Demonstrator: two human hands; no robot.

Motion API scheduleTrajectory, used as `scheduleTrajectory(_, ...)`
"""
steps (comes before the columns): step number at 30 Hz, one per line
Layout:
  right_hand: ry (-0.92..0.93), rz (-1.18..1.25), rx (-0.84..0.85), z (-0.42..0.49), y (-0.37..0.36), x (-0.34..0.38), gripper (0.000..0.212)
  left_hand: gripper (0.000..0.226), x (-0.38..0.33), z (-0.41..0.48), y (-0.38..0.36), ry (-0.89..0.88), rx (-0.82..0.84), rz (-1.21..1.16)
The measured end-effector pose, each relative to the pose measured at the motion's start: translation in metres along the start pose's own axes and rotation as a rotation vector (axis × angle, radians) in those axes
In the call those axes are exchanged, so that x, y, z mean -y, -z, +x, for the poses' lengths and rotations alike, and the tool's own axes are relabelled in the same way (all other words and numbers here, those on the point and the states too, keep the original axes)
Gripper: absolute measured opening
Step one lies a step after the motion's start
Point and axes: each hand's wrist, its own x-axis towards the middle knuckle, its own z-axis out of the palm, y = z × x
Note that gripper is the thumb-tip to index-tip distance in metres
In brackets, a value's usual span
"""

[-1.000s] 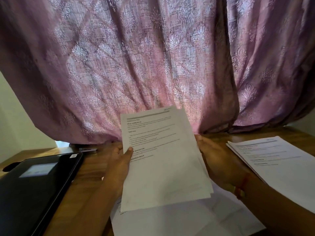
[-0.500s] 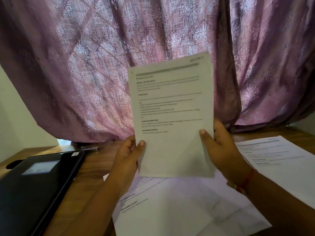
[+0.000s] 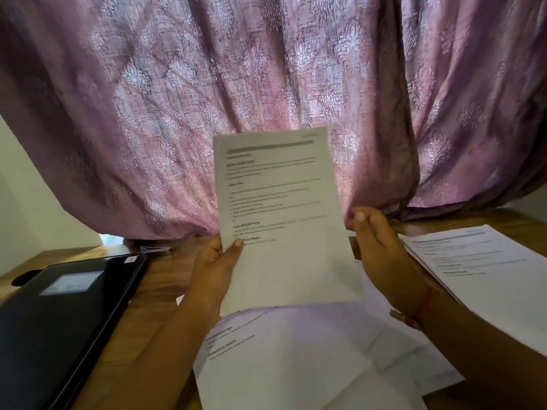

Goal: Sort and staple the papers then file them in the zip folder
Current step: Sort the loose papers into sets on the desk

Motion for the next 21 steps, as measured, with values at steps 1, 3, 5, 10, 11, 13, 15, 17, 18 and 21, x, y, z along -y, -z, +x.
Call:
scheduleTrajectory(1, -0.073, 0.029, 0.007, 0.001, -0.001, -0.003, 0.027, 0.023, -0.001, 0.002, 0.004, 0.022, -0.030, -0.037)
scheduleTrajectory(3, -0.165, -0.055, 0.135, 0.001, -0.002, -0.017, 0.036, 0.021, -0.003, 0.006, 0.012, 0.056, -0.096, -0.114)
scheduleTrajectory(5, -0.102, -0.378, 0.382, -0.005, -0.004, -0.022, 0.055, 0.021, -0.004, 0.009, 0.020, 0.086, -0.172, -0.202)
scheduleTrajectory(10, 0.064, -0.837, 0.900, -0.026, -0.023, -0.026, 0.057, 0.036, -0.004, 0.014, 0.037, 0.121, -0.254, -0.294)
scheduleTrajectory(11, 0.069, -0.881, 0.951, -0.028, -0.024, -0.025, 0.059, 0.037, -0.004, 0.014, 0.039, 0.123, -0.258, -0.286)
scheduleTrajectory(13, 0.049, -0.954, 0.982, -0.030, -0.022, -0.022, 0.062, 0.037, -0.003, 0.016, 0.042, 0.129, -0.273, -0.274)
scheduleTrajectory(15, 0.037, -0.997, 0.957, -0.028, -0.019, -0.021, 0.068, 0.035, -0.002, 0.017, 0.044, 0.137, -0.285, -0.271)
scheduleTrajectory(17, 0.030, -1.030, 0.924, -0.024, -0.016, -0.020, 0.094, 0.031, -0.003, 0.015, 0.044, 0.161, -0.276, -0.282)
scheduleTrajectory(18, 0.017, -1.044, 0.902, -0.021, -0.015, -0.023, 0.104, 0.029, -0.003, 0.015, 0.045, 0.171, -0.269, -0.281)
scheduleTrajectory(21, 0.000, -1.084, 0.849, -0.017, -0.012, -0.031, 0.078, 0.026, -0.003, 0.014, 0.046, 0.173, -0.263, -0.257)
